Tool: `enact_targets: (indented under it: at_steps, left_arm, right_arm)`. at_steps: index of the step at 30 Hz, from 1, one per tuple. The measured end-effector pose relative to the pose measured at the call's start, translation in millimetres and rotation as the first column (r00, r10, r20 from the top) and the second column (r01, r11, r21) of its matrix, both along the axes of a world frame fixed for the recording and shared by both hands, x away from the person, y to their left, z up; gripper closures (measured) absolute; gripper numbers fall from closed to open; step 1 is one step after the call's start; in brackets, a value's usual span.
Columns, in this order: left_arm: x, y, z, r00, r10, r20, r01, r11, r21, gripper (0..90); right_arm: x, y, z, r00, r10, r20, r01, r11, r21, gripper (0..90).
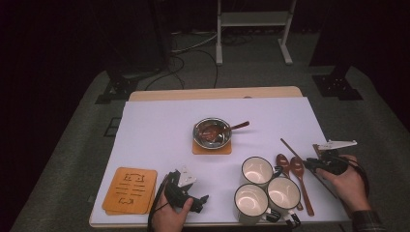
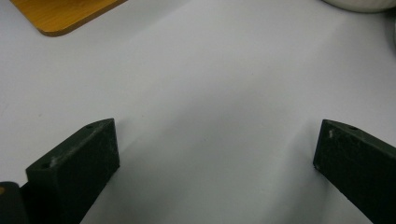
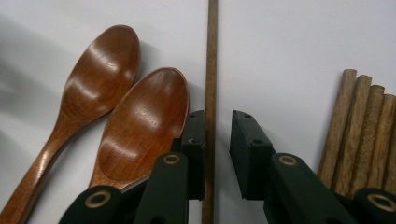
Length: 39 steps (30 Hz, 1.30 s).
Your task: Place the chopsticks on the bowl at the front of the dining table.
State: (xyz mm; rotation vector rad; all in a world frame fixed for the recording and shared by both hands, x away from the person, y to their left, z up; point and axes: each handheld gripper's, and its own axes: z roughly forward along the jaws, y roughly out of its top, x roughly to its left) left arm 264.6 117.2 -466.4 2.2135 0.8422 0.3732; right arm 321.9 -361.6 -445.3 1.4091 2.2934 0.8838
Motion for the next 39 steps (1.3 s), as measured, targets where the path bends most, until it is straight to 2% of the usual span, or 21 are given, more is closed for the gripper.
enact_targets:
  at_steps: [15, 26, 39]
  left_arm:
    - [0.0, 0.0, 0.0, 1.0000, 0.000, 0.000, 0.000, 1.0000, 0.000, 0.0]
    - [0.0, 0.0, 0.0, 1.0000, -0.001, 0.000, 0.001, 1.0000, 0.001, 0.0]
    - [-0.1, 0.0, 0.0, 1.0000, -0.001, 0.000, 0.001, 1.0000, 0.001, 0.0]
  right_arm:
    - [1.3, -2.5, -2.0, 0.9999, -0.016, -0.006, 0.016, 1.000, 0.016, 84.4]
    - [0.9, 0.0, -1.6, 0.9990, -0.045, -0.007, 0.045, 0.999, 0.014, 84.7]
    - [1.9, -0.7, 4.2, 0.9985, -0.054, 0.003, 0.054, 0.998, 0.044, 84.7]
